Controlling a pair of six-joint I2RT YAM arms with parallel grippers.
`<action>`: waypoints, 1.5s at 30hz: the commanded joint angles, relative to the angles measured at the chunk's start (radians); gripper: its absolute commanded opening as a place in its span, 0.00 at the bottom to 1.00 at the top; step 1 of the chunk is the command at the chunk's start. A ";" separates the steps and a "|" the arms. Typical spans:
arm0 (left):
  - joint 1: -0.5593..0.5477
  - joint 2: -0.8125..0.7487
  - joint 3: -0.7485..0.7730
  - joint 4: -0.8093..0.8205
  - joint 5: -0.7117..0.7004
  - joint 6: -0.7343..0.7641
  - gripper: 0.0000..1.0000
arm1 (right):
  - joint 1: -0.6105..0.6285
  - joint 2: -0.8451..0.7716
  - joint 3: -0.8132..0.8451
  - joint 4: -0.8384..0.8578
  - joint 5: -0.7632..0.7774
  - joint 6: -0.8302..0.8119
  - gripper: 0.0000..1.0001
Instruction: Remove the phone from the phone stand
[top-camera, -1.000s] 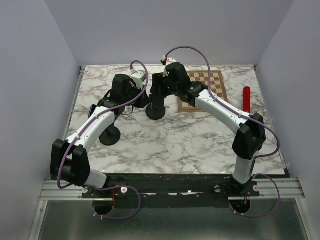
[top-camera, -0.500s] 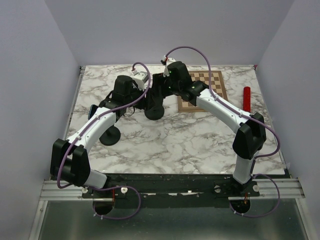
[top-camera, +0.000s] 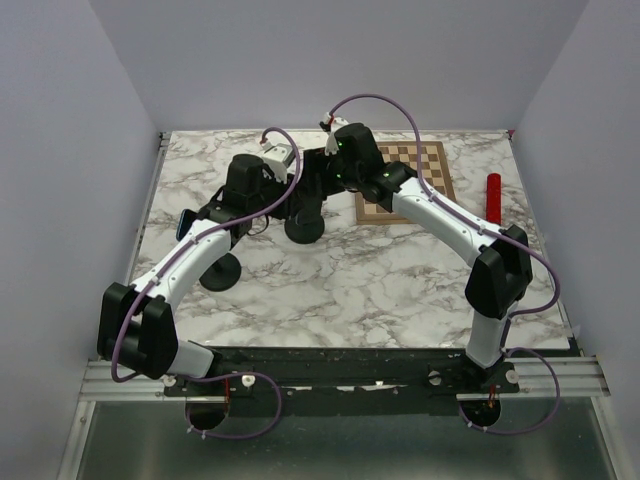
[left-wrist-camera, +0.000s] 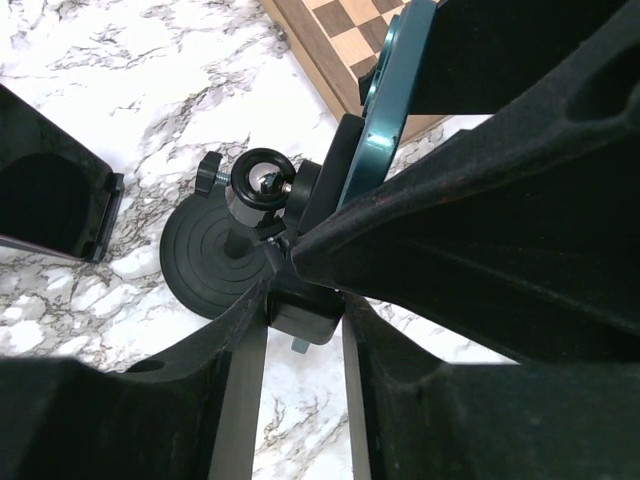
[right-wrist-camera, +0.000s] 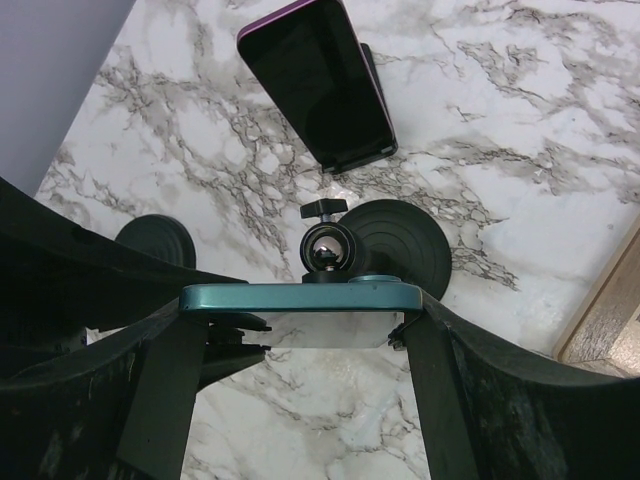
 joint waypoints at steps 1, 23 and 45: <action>-0.002 -0.026 -0.005 0.041 0.015 -0.001 0.34 | 0.017 0.004 -0.016 -0.069 -0.088 0.051 0.01; 0.043 0.026 -0.015 0.046 0.253 0.113 0.00 | -0.118 -0.084 -0.158 0.022 -0.561 -0.366 0.01; 0.063 -0.018 -0.064 0.093 0.004 0.069 0.00 | -0.115 -0.113 -0.191 0.112 -0.489 -0.217 0.01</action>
